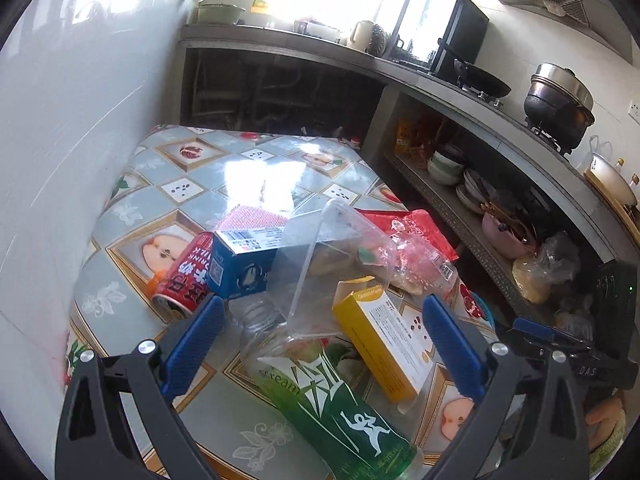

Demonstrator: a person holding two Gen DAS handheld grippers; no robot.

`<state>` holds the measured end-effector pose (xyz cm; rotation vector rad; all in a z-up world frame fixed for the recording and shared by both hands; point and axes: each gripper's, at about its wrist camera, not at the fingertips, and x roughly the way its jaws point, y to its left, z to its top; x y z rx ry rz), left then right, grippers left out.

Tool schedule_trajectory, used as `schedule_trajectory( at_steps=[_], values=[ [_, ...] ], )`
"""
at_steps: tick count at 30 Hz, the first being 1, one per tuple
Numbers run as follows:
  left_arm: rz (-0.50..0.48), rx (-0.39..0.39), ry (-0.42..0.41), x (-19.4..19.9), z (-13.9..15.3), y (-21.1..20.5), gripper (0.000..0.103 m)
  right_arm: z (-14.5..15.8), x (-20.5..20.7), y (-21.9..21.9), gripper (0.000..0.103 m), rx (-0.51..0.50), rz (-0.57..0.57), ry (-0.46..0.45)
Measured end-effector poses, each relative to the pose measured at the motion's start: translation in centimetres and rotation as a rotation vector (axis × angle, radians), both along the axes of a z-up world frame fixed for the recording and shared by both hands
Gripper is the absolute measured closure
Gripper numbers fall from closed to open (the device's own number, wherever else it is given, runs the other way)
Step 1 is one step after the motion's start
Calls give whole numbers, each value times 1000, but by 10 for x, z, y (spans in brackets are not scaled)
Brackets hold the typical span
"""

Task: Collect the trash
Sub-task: 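Grasp the clear plastic box with the left tool while the right tool grasps the Calcitriol box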

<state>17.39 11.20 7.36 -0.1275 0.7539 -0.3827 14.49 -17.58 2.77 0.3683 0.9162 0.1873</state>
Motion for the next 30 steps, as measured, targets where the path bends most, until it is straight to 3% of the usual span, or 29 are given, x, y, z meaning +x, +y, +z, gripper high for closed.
schedule_trajectory(
  at_steps=[5, 12, 17, 25, 30],
  values=[
    [-17, 28, -40, 3, 6, -6, 11, 0, 12, 12, 11, -24, 26, -5],
    [-81, 31, -71, 1, 8, -13, 19, -1, 26, 1, 11, 26, 0, 4],
    [-58, 20, -53, 12, 4, -8, 27, -14, 39, 20, 11, 88, 97, 69],
    [-23, 132, -28, 37, -3, -14, 36, -31, 64, 60, 11, 21, 163, 116],
    [-42, 196, -36, 48, -8, -28, 49, -37, 73, 74, 11, -30, 192, 131]
  ],
)
